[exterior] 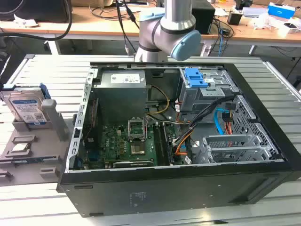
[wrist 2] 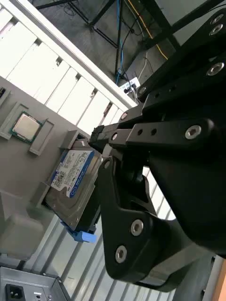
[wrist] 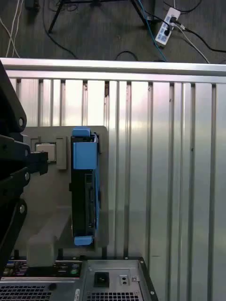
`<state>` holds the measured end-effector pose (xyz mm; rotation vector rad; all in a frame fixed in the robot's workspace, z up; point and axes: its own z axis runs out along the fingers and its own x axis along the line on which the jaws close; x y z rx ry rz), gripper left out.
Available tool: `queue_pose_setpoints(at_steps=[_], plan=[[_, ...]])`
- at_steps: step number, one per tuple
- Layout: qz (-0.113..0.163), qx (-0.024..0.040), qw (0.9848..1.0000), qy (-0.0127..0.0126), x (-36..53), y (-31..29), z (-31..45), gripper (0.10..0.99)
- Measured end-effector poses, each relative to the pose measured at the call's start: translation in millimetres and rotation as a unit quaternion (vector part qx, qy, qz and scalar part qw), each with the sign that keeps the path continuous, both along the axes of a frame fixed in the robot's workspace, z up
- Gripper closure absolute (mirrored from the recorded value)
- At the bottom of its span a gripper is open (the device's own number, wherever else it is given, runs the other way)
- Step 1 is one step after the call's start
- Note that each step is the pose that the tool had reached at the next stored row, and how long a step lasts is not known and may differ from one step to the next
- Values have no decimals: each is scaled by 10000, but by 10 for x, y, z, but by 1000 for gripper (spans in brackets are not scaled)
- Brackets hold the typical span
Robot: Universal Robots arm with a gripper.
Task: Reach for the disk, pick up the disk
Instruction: 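Pick up the disk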
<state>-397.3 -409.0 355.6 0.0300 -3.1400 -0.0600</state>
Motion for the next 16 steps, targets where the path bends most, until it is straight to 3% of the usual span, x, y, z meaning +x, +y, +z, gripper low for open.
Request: queue_pose_setpoints(at_steps=[6, 11, 13, 16], plan=[[5, 0, 10000, 0, -74, 0, 0, 980], [291, -1, 9996, 0, -76, 1, 0, 980], [797, 0, 9968, 0, -75, 1, 0, 980], [985, 0, 9951, 0, -75, 1, 0, 980]])
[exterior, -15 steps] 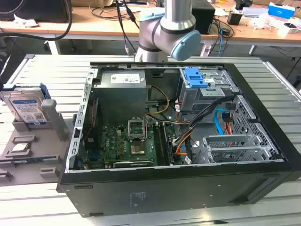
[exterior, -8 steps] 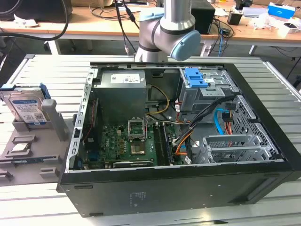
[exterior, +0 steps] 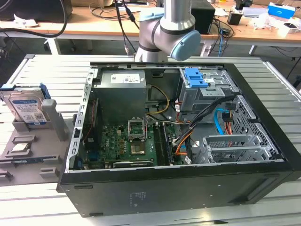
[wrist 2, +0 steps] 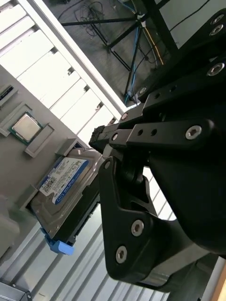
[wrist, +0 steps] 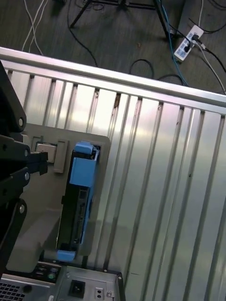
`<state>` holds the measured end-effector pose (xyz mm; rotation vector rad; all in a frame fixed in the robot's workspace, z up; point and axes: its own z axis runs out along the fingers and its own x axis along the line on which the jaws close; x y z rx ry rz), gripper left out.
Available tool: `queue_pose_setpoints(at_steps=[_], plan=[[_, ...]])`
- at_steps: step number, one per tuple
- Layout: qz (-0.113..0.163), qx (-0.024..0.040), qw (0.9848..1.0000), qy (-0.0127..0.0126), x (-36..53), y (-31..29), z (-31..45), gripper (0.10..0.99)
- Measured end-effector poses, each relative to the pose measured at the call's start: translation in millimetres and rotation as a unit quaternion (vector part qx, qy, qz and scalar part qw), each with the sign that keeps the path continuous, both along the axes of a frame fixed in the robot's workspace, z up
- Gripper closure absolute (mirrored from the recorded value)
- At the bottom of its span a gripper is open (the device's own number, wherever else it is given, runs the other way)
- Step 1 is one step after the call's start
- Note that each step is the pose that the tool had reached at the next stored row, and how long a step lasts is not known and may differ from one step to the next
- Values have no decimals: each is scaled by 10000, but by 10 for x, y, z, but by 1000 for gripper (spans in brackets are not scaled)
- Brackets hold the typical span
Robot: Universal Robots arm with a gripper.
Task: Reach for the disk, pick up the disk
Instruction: 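Pick up the disk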
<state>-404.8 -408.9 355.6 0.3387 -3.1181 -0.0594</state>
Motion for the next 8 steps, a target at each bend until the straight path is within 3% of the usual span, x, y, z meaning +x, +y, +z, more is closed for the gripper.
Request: queue_pose_setpoints(at_steps=[8], plan=[[329, 0, 9995, 0, 0, 0, 0, 980]])
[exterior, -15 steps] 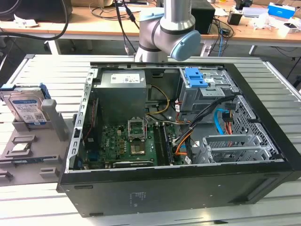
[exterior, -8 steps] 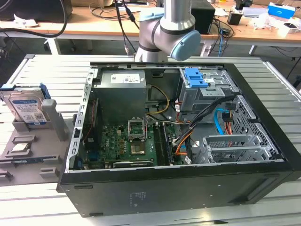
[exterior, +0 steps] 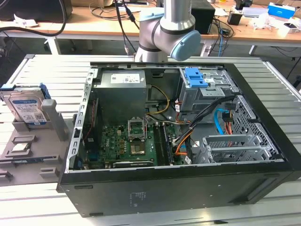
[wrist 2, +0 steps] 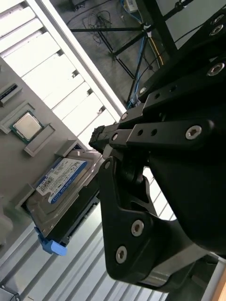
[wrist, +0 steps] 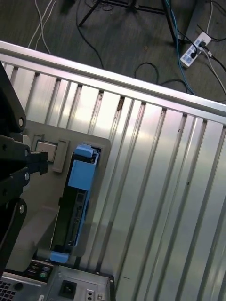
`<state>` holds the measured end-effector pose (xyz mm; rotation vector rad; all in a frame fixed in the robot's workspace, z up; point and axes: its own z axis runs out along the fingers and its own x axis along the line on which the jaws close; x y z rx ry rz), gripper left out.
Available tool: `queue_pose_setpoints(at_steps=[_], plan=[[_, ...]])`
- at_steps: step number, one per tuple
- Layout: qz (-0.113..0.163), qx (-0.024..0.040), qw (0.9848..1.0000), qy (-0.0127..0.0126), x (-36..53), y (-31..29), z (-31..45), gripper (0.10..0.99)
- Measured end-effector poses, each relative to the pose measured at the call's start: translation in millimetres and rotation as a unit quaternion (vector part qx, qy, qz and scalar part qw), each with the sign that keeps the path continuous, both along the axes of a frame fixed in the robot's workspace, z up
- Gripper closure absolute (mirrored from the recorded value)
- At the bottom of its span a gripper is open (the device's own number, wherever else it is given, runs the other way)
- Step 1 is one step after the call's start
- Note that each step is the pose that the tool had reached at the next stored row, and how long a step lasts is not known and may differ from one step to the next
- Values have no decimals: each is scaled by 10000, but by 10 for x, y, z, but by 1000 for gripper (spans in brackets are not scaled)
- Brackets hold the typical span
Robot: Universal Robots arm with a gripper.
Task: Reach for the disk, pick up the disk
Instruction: 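Pick up the disk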
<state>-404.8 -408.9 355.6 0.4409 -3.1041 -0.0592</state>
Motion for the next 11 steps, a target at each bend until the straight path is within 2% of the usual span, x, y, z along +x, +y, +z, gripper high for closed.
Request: queue_pose_setpoints(at_steps=[5, 11], plan=[[307, 0, 9995, 0, 0, 0, 0, 980], [676, 0, 9977, 0, 0, 0, 0, 980]])
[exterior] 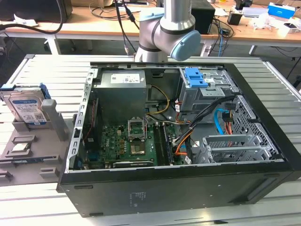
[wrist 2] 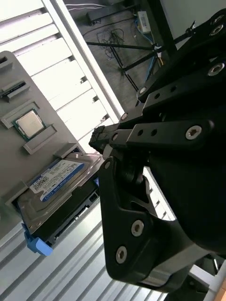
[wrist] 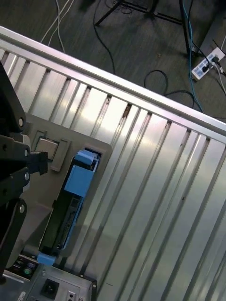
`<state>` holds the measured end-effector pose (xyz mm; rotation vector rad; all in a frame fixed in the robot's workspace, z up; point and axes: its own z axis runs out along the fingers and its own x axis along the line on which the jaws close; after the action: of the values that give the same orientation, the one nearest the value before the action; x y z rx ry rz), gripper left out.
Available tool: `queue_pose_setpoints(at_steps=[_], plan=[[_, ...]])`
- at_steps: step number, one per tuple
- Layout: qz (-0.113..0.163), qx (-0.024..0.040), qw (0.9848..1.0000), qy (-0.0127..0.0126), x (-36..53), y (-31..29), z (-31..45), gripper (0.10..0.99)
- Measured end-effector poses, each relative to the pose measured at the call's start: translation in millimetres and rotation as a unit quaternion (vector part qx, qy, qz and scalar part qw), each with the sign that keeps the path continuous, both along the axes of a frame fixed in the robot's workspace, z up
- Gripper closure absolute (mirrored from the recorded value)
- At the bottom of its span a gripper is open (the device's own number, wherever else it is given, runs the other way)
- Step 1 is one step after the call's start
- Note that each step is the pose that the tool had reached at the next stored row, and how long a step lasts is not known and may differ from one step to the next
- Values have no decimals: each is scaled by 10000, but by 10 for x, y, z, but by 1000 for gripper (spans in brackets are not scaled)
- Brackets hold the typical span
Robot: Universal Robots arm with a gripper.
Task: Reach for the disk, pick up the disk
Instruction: 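Pick up the disk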
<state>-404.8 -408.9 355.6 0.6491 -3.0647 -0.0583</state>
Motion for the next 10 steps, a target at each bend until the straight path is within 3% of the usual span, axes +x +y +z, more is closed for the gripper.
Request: queue_pose_setpoints(at_steps=[7, 10], plan=[[398, 0, 9992, 0, 0, 0, 0, 980], [613, 0, 9981, 0, 0, 0, 0, 980]])
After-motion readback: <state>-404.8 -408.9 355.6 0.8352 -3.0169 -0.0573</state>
